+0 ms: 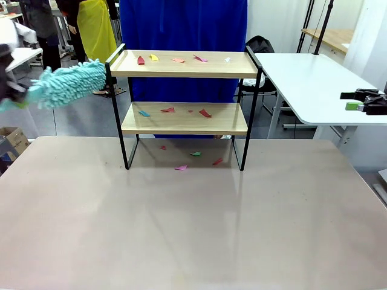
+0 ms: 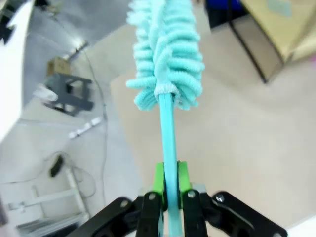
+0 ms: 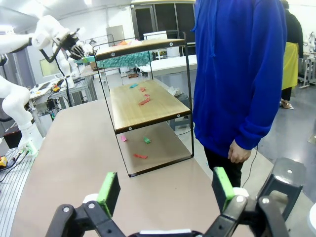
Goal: Clean the shelf.
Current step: Clean the specific section of the Shelf indicated by the human with the Duster.
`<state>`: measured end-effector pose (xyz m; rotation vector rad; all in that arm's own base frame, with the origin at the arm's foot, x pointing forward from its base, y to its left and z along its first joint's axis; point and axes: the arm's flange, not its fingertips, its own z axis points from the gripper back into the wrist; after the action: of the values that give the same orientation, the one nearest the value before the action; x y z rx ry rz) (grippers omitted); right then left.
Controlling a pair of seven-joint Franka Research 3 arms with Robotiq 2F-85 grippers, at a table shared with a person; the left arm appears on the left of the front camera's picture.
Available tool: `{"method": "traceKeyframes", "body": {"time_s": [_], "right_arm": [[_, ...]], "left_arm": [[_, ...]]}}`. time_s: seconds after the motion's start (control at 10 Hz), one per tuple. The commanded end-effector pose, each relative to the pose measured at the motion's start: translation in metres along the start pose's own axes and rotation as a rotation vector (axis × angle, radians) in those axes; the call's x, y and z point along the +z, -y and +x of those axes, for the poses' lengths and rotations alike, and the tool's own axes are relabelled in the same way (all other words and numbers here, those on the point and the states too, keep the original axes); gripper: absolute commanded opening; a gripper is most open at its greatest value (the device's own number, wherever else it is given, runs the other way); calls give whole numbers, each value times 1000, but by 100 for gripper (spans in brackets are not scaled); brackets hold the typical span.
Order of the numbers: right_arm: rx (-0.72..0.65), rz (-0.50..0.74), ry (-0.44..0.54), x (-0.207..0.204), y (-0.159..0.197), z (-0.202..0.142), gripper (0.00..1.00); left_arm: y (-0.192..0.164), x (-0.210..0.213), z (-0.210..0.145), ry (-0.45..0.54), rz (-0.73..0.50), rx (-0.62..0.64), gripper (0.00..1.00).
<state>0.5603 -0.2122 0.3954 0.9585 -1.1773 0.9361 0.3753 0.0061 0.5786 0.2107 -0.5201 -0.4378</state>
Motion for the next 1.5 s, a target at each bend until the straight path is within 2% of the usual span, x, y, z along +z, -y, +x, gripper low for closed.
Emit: {"method": "traceKeyframes", "body": {"time_s": [0.0, 0.3, 0.5, 0.7, 0.8, 1.0, 1.1, 1.4], "right_arm": [[3, 0, 2, -1, -1, 2, 100], [3, 0, 2, -1, -1, 2, 100], [3, 0, 2, -1, -1, 2, 100], [3, 0, 2, -1, -1, 2, 100], [3, 0, 2, -1, -1, 2, 100], [3, 0, 2, -1, -1, 2, 100], [3, 0, 2, -1, -1, 2, 100], [3, 0, 2, -1, -1, 2, 100]], "left_arm": [[-21, 50, -23, -87, -31, -248, 13], [-15, 93, -53, -255, -193, -586, 13], [9, 101, -68, -333, -352, -728, 13], [40, 92, -74, -379, -410, -864, 13], [47, 87, -74, -384, -423, -906, 13], [58, 66, -66, -278, -309, -949, 13], [58, 84, -70, -379, -417, -896, 13], [58, 84, -70, -379, -417, -896, 13]]}}
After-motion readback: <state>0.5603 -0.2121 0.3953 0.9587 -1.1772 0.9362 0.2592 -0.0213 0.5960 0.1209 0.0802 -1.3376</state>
